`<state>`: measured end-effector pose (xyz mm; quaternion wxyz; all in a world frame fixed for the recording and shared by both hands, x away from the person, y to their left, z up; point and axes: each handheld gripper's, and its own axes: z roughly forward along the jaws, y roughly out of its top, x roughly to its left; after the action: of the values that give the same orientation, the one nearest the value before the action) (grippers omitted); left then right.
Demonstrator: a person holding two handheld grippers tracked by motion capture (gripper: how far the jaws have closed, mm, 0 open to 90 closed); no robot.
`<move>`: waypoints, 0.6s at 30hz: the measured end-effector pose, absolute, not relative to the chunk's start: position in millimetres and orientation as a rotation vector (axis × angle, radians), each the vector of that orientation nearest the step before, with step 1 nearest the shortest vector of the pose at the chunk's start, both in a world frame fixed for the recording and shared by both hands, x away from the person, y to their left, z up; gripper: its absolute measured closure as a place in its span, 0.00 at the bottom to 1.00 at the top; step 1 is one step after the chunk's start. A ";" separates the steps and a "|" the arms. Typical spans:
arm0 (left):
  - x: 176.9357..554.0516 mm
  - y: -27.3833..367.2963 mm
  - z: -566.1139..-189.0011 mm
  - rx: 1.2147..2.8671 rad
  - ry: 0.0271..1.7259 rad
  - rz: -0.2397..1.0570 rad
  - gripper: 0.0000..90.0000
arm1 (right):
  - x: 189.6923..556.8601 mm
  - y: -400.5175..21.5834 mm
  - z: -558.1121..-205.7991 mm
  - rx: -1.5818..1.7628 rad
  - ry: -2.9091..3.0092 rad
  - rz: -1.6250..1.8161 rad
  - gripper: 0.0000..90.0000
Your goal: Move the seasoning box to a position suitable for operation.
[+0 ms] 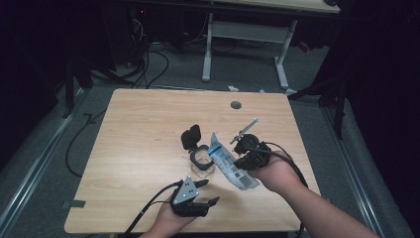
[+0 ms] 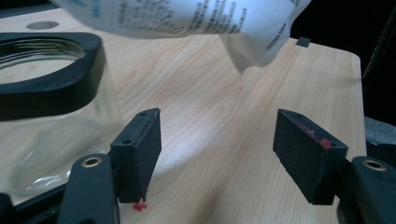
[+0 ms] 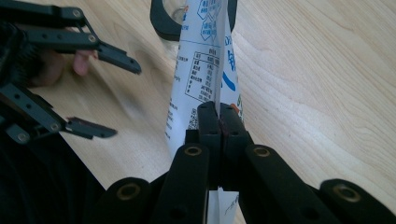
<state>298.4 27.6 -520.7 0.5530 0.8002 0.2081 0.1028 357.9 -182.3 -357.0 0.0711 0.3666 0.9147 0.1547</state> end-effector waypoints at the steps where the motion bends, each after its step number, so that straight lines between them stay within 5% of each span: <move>1: 298.6 25.7 -520.8 1.892 0.490 0.241 0.36 | 359.0 -181.1 -357.1 1.095 2.751 0.467 1.00; 18: 301.6 -0.8 -520.2 1.871 0.473 0.230 0.34 | 354.8 -164.7 -359.4 1.063 2.770 0.502 1.00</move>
<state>301.6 -0.8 -520.2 0.5639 0.7950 0.2012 0.0977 354.8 -164.7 -359.4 0.0663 0.3526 0.9184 0.1665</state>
